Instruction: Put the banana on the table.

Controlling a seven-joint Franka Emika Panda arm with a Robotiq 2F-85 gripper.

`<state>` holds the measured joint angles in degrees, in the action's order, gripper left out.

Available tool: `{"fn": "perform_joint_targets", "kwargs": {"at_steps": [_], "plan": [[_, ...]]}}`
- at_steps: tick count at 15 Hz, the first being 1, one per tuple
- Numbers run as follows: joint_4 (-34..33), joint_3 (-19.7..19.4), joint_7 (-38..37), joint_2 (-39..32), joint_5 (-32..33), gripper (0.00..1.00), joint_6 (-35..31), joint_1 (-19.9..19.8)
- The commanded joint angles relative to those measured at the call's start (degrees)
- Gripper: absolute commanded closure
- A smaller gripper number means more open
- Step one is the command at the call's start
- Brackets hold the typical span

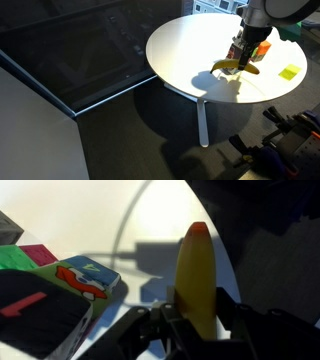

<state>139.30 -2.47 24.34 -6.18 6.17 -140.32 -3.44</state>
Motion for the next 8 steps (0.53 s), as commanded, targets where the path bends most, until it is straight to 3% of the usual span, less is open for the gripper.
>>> {"fn": "perform_joint_targets", "kwargs": {"at_steps": [1, 8], "plan": [[-4.3, 0.6, -3.2, -4.1, -0.7, 0.83, 0.6, 0.2], [-9.5, 1.4, -6.2, -11.3, 0.1, 0.83, 0.3, 0.1]]}}
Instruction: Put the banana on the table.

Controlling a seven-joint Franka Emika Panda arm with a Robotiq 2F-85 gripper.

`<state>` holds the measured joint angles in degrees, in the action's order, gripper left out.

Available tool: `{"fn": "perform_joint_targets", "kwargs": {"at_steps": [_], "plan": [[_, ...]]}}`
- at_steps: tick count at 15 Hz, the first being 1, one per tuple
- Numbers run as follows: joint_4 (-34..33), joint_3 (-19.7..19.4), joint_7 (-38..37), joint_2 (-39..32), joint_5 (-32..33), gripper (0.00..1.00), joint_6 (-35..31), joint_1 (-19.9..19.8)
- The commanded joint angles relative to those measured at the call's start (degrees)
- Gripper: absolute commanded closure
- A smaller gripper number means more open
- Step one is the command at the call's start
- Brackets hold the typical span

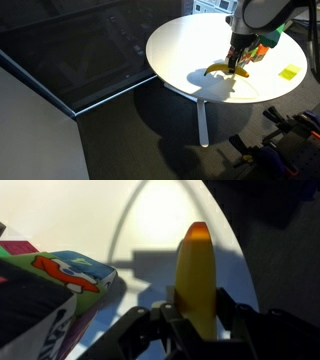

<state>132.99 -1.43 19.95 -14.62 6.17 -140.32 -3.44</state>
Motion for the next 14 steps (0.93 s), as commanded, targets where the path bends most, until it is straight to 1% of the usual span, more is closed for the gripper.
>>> {"fn": "perform_joint_targets", "kwargs": {"at_steps": [1, 8, 14], "plan": [[-3.8, 0.5, -2.0, -3.8, 0.3, 0.83, 0.2, 0.2], [-6.8, 0.7, -3.0, -8.4, 1.0, 0.83, 0.0, 0.6], [-7.4, 0.6, -4.2, -10.3, 1.8, 0.83, -0.5, 1.3]]}}
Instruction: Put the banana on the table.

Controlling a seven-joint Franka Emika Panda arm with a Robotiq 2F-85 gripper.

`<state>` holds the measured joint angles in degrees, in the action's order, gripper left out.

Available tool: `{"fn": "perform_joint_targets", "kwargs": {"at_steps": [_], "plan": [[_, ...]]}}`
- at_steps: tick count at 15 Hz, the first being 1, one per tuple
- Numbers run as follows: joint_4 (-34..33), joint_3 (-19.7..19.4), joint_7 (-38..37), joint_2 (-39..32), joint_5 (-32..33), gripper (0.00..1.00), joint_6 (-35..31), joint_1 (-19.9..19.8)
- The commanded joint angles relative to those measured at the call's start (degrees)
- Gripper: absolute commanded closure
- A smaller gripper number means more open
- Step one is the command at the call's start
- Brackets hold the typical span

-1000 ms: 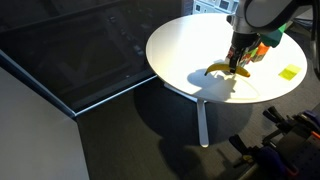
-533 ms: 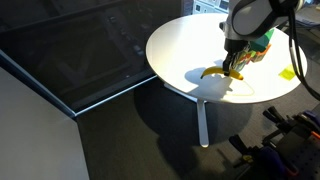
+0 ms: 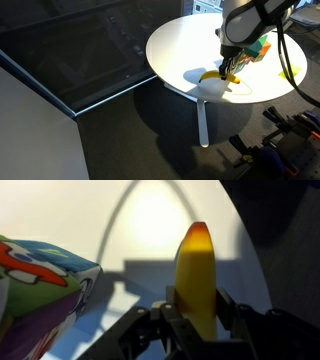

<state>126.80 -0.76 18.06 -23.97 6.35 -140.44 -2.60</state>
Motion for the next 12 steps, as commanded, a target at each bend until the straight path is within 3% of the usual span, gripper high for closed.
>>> {"fn": "perform_joint_targets", "kwargs": {"at_steps": [1, 8, 9, 12], "plan": [[-1.4, -0.2, -2.4, -1.2, 1.8, 0.83, -0.4, 0.6], [-1.8, -0.4, -3.3, -1.7, 2.8, 0.83, -0.4, 0.8], [-1.0, 0.5, -1.3, -1.3, 1.4, 0.58, 0.2, -0.2], [-1.1, 0.5, -1.3, -1.3, 1.4, 0.58, 0.2, -0.2]]}}
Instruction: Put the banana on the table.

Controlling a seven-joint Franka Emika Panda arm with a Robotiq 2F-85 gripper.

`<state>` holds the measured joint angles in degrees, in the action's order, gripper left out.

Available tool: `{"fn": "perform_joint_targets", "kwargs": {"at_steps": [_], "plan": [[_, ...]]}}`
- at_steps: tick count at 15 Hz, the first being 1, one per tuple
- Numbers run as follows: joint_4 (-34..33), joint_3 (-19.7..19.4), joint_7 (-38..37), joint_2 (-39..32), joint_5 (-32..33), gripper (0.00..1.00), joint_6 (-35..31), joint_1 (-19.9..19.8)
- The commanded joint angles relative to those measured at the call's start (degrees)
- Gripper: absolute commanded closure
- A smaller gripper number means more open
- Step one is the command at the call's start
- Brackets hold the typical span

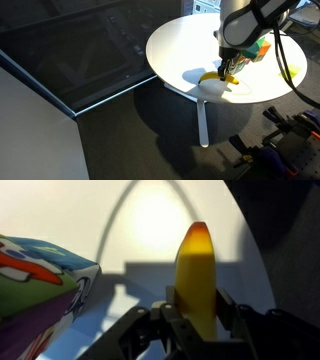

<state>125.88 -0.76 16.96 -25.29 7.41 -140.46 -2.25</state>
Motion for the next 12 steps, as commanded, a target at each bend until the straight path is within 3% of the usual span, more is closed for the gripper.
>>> {"fn": "perform_joint_targets", "kwargs": {"at_steps": [1, 11, 12], "plan": [[-0.1, 0.5, -0.2, 0.0, 0.3, 0.58, 0.2, -0.5], [-0.1, 0.5, -0.2, 0.0, 0.3, 0.58, 0.2, -0.5], [-0.1, 0.5, -0.2, 0.0, 0.3, 0.83, 0.2, -0.5]]}}
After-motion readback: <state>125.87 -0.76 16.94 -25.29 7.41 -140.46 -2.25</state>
